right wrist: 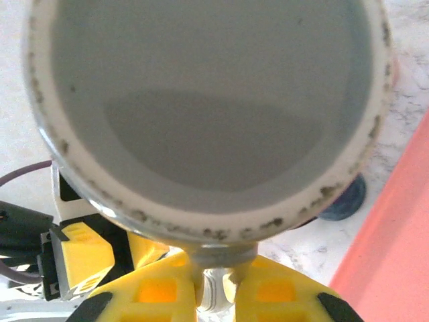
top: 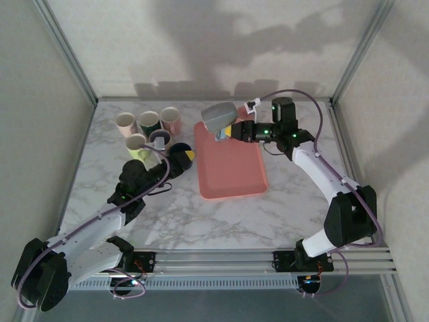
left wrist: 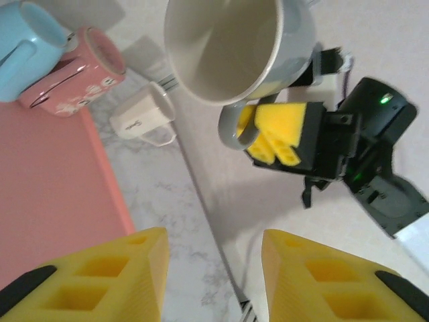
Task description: Turn the mug right side up
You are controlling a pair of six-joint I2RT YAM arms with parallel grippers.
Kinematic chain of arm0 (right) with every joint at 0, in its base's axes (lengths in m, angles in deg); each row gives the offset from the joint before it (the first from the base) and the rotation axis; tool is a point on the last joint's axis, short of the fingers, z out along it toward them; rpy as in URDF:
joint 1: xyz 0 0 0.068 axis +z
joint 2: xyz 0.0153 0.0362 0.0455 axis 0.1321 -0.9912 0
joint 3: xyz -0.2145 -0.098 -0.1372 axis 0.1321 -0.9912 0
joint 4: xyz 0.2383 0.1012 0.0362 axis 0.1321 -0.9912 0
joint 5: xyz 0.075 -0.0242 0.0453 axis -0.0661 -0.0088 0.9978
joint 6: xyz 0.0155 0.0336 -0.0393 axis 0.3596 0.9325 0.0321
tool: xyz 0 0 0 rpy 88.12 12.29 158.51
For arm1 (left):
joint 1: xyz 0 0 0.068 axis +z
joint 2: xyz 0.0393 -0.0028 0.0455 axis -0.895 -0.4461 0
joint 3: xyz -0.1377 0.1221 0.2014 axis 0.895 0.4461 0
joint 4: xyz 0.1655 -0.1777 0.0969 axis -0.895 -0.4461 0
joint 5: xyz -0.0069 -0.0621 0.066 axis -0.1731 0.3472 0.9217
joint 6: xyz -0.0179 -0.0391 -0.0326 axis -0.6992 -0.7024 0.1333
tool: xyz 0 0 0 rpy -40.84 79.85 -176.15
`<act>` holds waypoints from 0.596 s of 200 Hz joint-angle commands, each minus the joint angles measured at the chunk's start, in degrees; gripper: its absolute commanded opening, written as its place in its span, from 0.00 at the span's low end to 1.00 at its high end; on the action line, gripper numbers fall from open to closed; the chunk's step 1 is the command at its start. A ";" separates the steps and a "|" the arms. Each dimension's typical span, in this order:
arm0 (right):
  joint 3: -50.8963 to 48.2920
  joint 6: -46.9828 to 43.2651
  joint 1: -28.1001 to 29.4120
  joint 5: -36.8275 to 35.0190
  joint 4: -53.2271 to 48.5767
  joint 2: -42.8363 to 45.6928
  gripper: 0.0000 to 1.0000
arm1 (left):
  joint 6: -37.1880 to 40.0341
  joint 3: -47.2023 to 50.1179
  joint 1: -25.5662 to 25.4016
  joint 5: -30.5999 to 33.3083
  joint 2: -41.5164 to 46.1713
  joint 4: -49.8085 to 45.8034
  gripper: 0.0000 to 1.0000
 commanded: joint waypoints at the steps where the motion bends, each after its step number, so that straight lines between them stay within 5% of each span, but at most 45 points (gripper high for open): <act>1: -0.74 3.38 0.71 4.03 8.79 3.15 0.00 | -1.84 0.31 -0.83 1.74 1.29 6.95 0.42; 119: -5.43 15.09 3.59 3.61 21.68 6.20 0.00 | -6.39 -6.80 -6.51 4.20 -10.01 17.09 0.44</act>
